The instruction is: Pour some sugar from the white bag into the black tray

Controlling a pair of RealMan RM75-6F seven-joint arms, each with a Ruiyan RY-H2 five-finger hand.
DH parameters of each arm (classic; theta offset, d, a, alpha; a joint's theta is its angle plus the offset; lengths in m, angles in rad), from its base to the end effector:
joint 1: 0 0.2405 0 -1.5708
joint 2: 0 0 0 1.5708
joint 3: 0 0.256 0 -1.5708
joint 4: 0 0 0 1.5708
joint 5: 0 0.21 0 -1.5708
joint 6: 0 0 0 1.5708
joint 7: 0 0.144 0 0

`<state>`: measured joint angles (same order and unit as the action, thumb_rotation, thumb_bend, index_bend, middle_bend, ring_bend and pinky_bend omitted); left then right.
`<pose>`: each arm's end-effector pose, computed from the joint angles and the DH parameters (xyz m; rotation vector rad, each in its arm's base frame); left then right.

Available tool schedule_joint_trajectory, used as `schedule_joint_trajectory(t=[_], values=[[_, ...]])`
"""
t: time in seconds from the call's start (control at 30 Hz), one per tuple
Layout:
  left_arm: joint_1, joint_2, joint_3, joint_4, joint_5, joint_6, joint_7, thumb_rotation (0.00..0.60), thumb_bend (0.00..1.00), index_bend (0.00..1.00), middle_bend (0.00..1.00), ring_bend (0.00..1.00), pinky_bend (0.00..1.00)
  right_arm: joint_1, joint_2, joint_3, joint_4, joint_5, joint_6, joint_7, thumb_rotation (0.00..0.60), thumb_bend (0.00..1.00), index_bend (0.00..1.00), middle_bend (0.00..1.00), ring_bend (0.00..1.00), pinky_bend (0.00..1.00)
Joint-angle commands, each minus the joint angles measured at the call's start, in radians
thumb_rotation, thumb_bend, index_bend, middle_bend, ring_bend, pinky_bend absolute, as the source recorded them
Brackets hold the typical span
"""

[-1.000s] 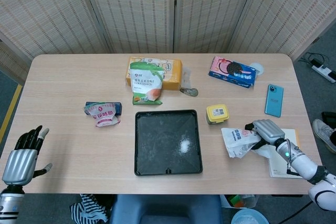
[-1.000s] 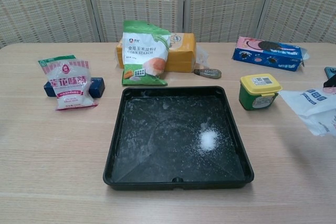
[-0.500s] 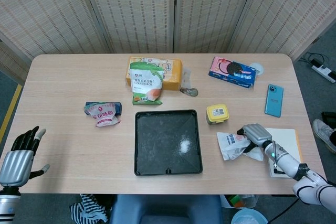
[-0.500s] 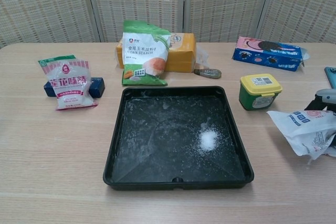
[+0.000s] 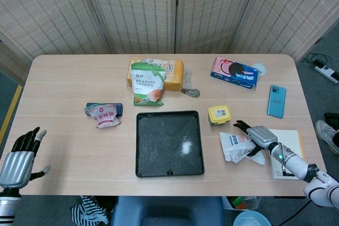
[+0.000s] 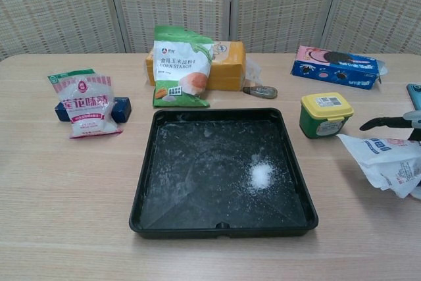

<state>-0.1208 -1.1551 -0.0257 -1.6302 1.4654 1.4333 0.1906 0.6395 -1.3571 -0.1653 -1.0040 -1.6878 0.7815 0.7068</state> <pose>-0.3067 0.1860 0.1372 -1.4715 -0.8454 -0.7681 -0.3397 -0.3211 0.0520 1.9658 -1.3216 0.5637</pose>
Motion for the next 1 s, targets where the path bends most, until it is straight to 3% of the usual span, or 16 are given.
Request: schedule_joint_trajectory(t=[0.03, 0.3, 0.53, 0.63, 0.73, 0.87, 1.0], values=[[0.0, -0.001, 0.0, 0.001, 0.001, 0.001, 0.001, 0.6, 0.18, 0.0, 0.02, 0.08, 0.14, 0.001, 0.069, -0.012, -0.082, -0.002, 0.02, -0.057, 0.6, 0.19, 0.0, 0.0, 0.29, 0.76], [0.005, -0.002, 0.002, -0.002, 0.005, 0.009, 0.005, 0.6, 0.18, 0.0, 0.02, 0.08, 0.14, -0.035, 0.313, -0.002, -0.391, 0.03, 0.125, -0.251, 0.6, 0.19, 0.0, 0.0, 0.29, 0.76], [0.009, -0.003, 0.006, 0.002, 0.039, 0.035, -0.006, 0.6, 0.18, 0.0, 0.02, 0.08, 0.14, -0.19, 0.485, 0.051, -0.629, 0.11, 0.41, -0.451, 0.6, 0.19, 0.0, 0.0, 0.29, 0.72], [0.012, 0.003, 0.007, 0.005, 0.059, 0.051, -0.037, 0.6, 0.18, 0.0, 0.02, 0.07, 0.13, -0.291, 0.421, 0.092, -0.598, 0.155, 0.585, -0.593, 0.6, 0.19, 0.0, 0.0, 0.28, 0.67], [0.012, 0.011, 0.008, 0.012, 0.069, 0.055, -0.067, 0.6, 0.18, 0.0, 0.02, 0.07, 0.13, -0.364, 0.317, 0.109, -0.523, 0.179, 0.685, -0.692, 0.6, 0.19, 0.0, 0.0, 0.22, 0.51], [0.002, 0.019, 0.005, 0.024, 0.071, 0.041, -0.098, 0.6, 0.18, 0.0, 0.02, 0.07, 0.13, -0.441, 0.206, 0.132, -0.396, 0.203, 0.775, -0.627, 0.6, 0.19, 0.0, 0.0, 0.12, 0.28], [0.001, 0.019, 0.006, 0.032, 0.082, 0.045, -0.113, 0.6, 0.18, 0.0, 0.02, 0.06, 0.13, -0.498, 0.102, 0.147, -0.244, 0.212, 0.841, -0.607, 0.6, 0.19, 0.0, 0.0, 0.07, 0.18]])
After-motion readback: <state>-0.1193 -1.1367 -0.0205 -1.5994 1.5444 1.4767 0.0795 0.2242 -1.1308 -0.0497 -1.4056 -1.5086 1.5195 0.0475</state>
